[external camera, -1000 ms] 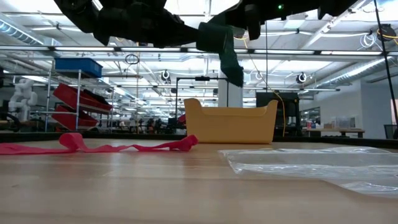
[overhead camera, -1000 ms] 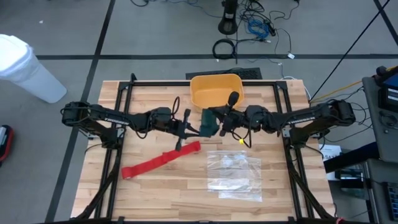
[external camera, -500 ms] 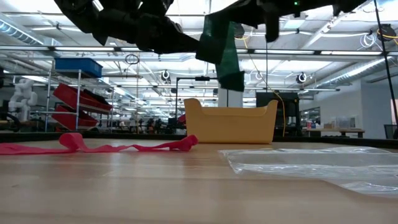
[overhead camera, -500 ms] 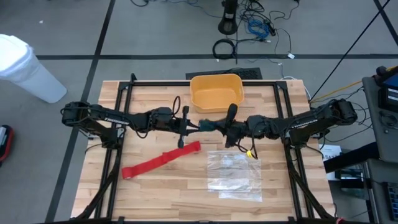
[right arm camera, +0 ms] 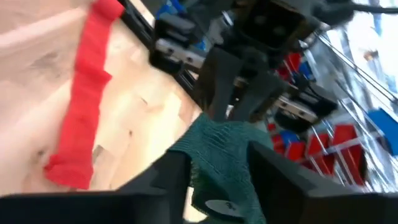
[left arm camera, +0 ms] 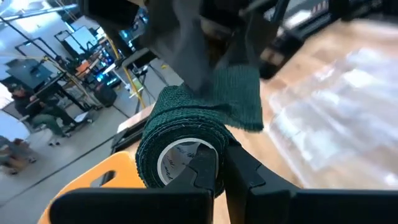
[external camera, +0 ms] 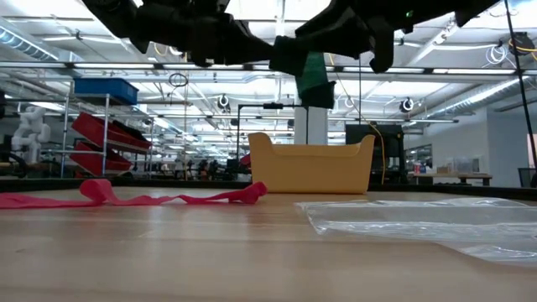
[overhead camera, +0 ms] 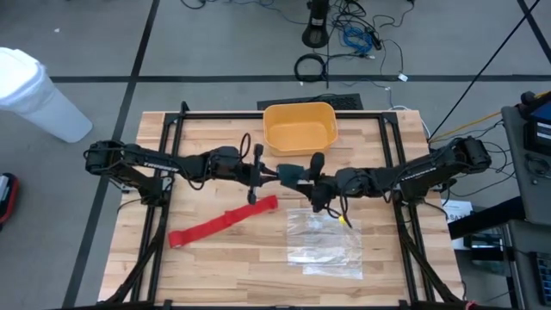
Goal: Roll bandage
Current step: Roll the green bandage
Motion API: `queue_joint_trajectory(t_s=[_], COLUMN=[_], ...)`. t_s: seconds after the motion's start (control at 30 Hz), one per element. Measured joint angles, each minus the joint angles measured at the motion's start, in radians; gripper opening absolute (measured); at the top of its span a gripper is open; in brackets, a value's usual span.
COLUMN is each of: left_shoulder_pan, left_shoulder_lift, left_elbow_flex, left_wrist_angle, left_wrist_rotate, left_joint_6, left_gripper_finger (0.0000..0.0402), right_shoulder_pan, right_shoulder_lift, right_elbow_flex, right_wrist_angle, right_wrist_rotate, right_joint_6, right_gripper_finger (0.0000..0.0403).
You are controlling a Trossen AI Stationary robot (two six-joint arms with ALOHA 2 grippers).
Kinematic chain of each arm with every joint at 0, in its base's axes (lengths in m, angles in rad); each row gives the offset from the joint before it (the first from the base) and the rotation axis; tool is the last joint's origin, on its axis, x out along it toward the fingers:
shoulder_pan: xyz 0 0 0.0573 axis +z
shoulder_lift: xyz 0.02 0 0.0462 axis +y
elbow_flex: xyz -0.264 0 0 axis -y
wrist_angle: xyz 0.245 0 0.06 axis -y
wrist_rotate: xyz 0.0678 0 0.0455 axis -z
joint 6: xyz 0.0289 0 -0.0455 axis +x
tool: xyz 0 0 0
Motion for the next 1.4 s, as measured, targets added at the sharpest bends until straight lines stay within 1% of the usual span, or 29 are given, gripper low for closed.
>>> queue_joint_trajectory(t_s=[0.13,0.2,0.27,0.4,0.47,0.53,0.6,0.63,0.73,0.8,0.87,0.97,1.0,1.03,1.1,1.17,1.23,1.3,1.4], left_shoulder_pan=[-0.014,-0.022,-0.029,-0.045,-0.058,-0.072,-0.084,-0.089,-0.103,-0.115,-0.129,-0.15,-0.156,-0.161,-0.163,-0.16,-0.152,-0.14,-0.123], left_shoulder_lift=[0.0,0.0,0.0,0.0,-0.002,-0.002,-0.002,-0.002,-0.002,-0.002,-0.002,-0.002,-0.002,-0.002,-0.002,-0.002,-0.002,-0.004,-0.005], left_elbow_flex=[0.0,0.0,0.0,0.0,0.002,0.002,0.002,0.002,0.002,0.002,0.002,0.002,0.002,0.002,0.002,0.002,0.002,0.002,0.001], left_wrist_angle=[-0.003,-0.006,0.01,0.072,0.097,0.113,0.114,0.115,0.133,0.135,0.128,0.097,0.085,0.082,0.082,0.092,0.093,0.084,0.068], left_wrist_rotate=[-0.125,-0.154,-0.167,-0.234,-0.289,-0.352,-0.395,-0.407,-0.416,-0.417,-0.416,-0.416,-0.415,-0.405,-0.341,-0.27,-0.226,-0.197,-0.146], left_joint_6=[0.076,0.113,0.148,0.158,0.185,0.222,0.257,0.269,0.303,0.329,0.349,0.361,0.357,0.336,0.281,0.207,0.134,0.074,-0.011], left_gripper_finger=[0.0013,0.0013,0.0013,0.0013,0.0013,0.0013,0.0013,0.0013,0.0013,0.0013,0.0013,0.0009,0.0008,0.0007,0.0007,0.0008,0.001,0.0011,0.0012], right_shoulder_pan=[0.041,0.061,0.081,0.101,0.105,0.111,0.117,0.12,0.128,0.129,0.129,0.126,0.126,0.126,0.126,0.12,0.113,0.112,0.09], right_shoulder_lift=[-0.001,-0.002,-0.002,-0.002,-0.002,-0.002,-0.002,-0.002,-0.002,-0.002,-0.002,-0.002,-0.002,-0.002,-0.002,-0.002,-0.002,-0.002,-0.002], right_elbow_flex=[0.0,0.0,0.0,0.0,0.0,0.0,-0.001,0.0,0.0,0.0,0.0,0.0,0.0,0.0,0.0,-0.001,-0.018,-0.053,-0.123], right_wrist_angle=[0.004,-0.007,-0.016,-0.031,-0.029,-0.013,-0.012,-0.014,-0.025,-0.039,-0.038,-0.037,-0.048,-0.066,-0.116,-0.172,-0.188,-0.173,-0.054], right_wrist_rotate=[0.06,0.088,0.167,0.377,0.411,0.375,0.295,0.273,0.272,0.271,0.255,0.146,0.113,0.093,0.093,0.097,0.084,0.077,0.067], right_joint_6=[0.086,0.123,0.129,0.097,0.086,0.13,0.168,0.179,0.217,0.28,0.395,0.671,0.738,0.782,0.821,0.837,0.835,0.828,0.795], right_gripper_finger=[0.0205,0.0221,0.0229,0.0232,0.0229,0.0225,0.0223,0.0223,0.0222,0.0222,0.0222,0.0222,0.0222,0.0222,0.0222,0.0222,0.0222,0.0222,0.0222])
